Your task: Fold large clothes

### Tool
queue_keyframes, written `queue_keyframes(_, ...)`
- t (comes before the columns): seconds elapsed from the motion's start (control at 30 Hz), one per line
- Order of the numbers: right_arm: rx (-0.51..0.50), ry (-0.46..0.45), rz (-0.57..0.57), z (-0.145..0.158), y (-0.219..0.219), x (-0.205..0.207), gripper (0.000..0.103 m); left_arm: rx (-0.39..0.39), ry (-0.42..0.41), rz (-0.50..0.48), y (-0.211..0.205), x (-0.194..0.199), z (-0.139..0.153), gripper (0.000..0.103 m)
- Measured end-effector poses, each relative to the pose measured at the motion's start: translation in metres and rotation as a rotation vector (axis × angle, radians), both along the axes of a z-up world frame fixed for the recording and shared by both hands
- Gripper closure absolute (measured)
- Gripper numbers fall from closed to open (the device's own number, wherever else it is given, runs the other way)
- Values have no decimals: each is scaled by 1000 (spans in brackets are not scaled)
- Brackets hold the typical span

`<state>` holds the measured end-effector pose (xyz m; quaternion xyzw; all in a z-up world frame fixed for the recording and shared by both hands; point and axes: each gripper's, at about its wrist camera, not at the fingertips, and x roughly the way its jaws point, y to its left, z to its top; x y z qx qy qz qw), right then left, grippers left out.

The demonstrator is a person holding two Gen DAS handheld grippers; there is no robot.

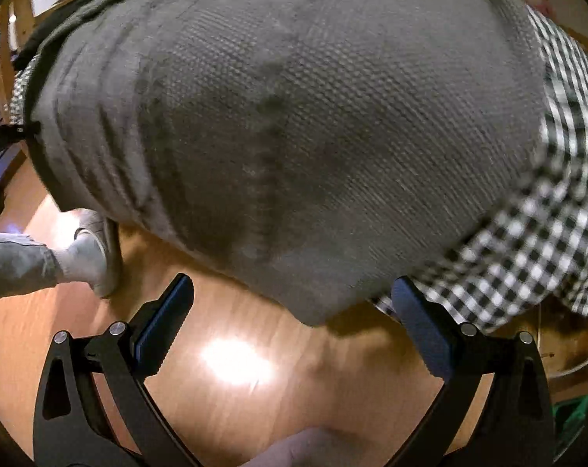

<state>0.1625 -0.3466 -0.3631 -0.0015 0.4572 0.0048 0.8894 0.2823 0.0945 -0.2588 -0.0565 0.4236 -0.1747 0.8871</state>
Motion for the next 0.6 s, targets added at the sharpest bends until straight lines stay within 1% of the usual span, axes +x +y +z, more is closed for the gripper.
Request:
queue_keyframes(0.1, 94, 19, -74, -12, -30, -3, 4, 37, 19, -31, -3, -2, 12, 88)
queue_keyframes(0.13, 127, 18, -93, -14, -38, -4, 4, 37, 24, -42, -5, 1, 18, 90)
queue_keyframes(0.2, 260, -1, -139, -19, -61, -5, 4, 34, 33, -70, -10, -3, 32, 92)
queue_keyframes(0.27, 335, -17, -160, -25, -74, -3, 4, 43, 38, -96, -15, -7, 41, 93)
queue_keyframes(0.37, 322, -8, -146, -39, -79, 2, 4, 63, 55, -127, -25, -11, 60, 93)
queue_keyframes(0.4, 333, 15, -134, -48, -81, 5, 5, 63, 58, -129, -27, -13, 64, 93)
queue_keyframes(0.43, 345, 38, -123, -58, -82, 6, 11, 61, 64, -133, -31, -11, 73, 94)
queue_keyframes(0.5, 374, 68, -95, -73, -82, 7, 17, 62, 70, -137, -33, -14, 87, 94)
queue_keyframes(0.57, 395, 111, -73, -89, -80, 10, 19, 56, 77, -143, -32, -8, 99, 94)
queue_keyframes(0.6, 406, 117, -62, -94, -79, 11, 21, 48, 82, -151, -35, -6, 106, 94)
